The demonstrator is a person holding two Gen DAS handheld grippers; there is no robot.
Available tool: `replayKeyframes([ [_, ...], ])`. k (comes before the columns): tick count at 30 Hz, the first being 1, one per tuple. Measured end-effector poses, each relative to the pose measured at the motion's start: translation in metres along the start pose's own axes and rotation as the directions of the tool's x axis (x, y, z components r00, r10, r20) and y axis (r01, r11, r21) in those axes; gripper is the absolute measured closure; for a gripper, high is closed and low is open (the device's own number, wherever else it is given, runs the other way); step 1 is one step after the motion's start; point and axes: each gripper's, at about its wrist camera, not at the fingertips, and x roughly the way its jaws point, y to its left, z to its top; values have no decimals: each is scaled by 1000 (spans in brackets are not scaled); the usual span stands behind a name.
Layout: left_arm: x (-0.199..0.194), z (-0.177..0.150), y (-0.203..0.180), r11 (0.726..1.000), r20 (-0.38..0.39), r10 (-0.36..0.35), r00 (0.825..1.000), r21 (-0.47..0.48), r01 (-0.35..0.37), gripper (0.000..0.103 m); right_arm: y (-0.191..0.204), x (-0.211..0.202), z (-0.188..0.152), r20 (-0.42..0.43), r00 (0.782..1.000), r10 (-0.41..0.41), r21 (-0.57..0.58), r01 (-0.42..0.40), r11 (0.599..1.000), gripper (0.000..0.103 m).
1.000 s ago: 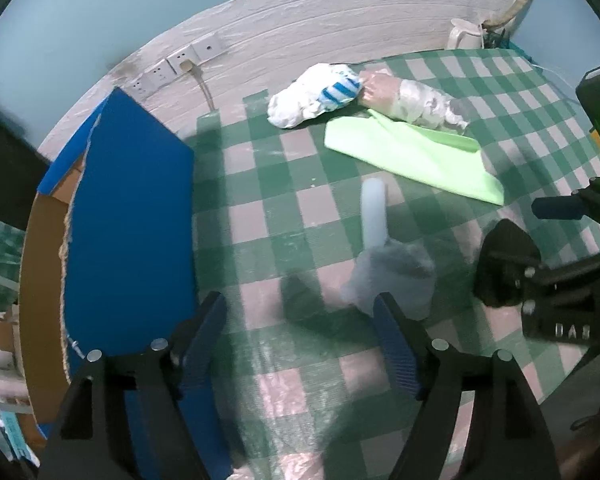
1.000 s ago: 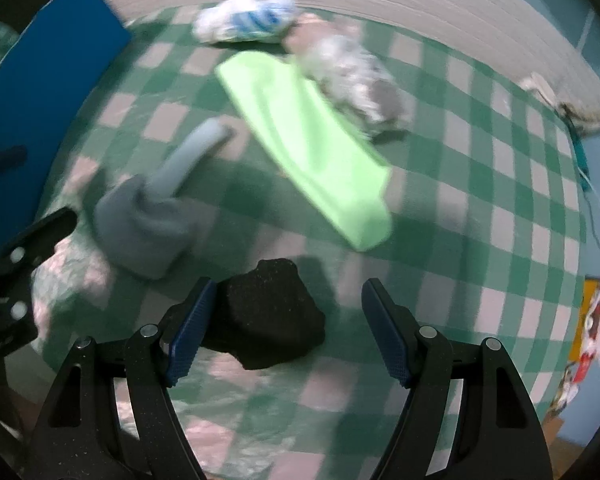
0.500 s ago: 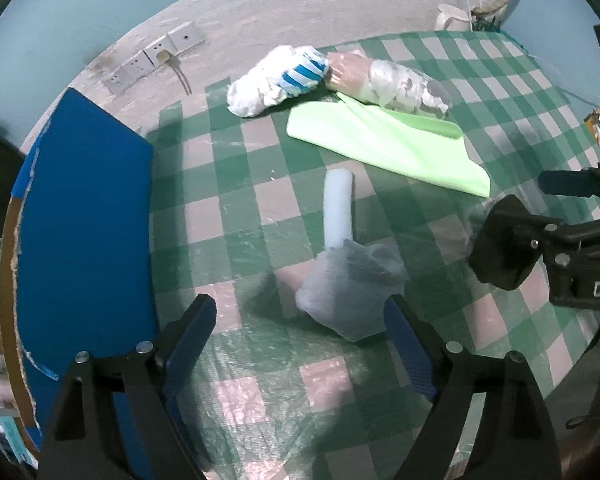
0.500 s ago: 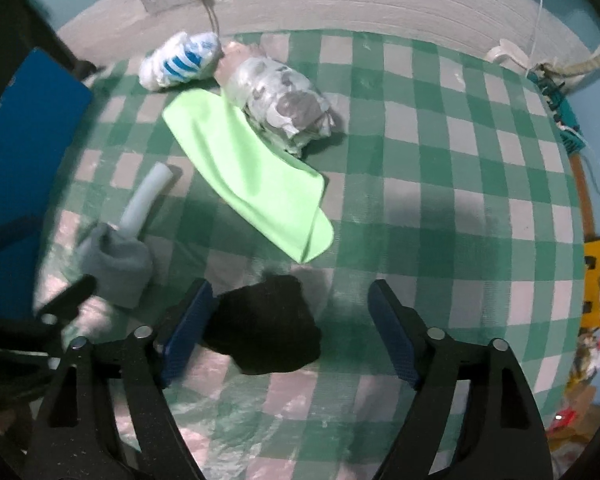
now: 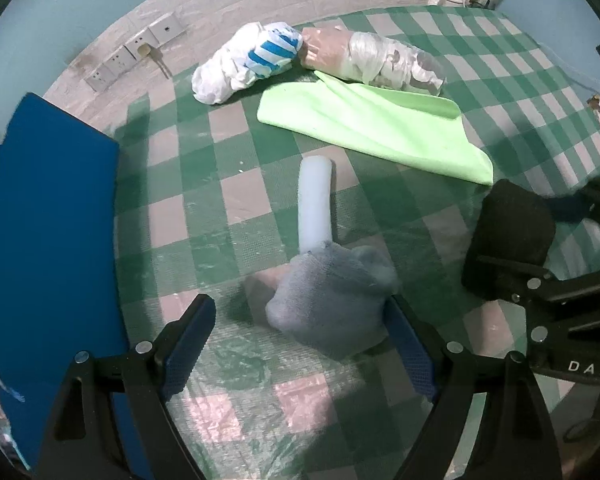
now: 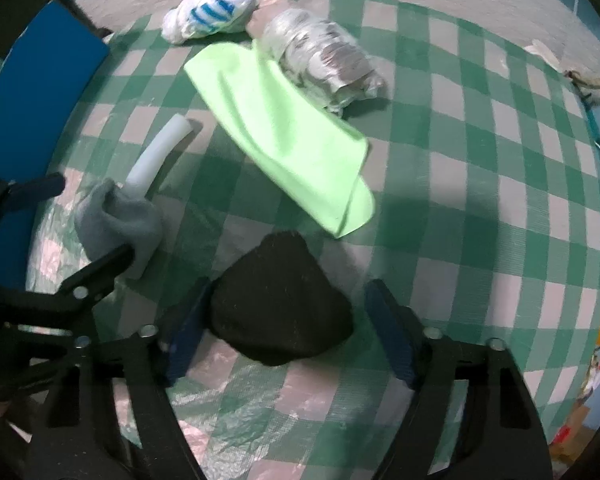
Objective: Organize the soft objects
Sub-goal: 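Grasp the grey sock with the left tool while the right tool grasps the black sponge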
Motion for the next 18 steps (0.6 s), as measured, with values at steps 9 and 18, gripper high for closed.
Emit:
replayKeyframes([
  [9,12,10,0,999,-15,-41,999,-11,40,15,11,-6,1,24,1000,6,-34,-5,999,56],
  [18,16,10,1,993,-8,-110,994,-37,109,46,9,-23,6,44,999,0,-36,2,999,56],
])
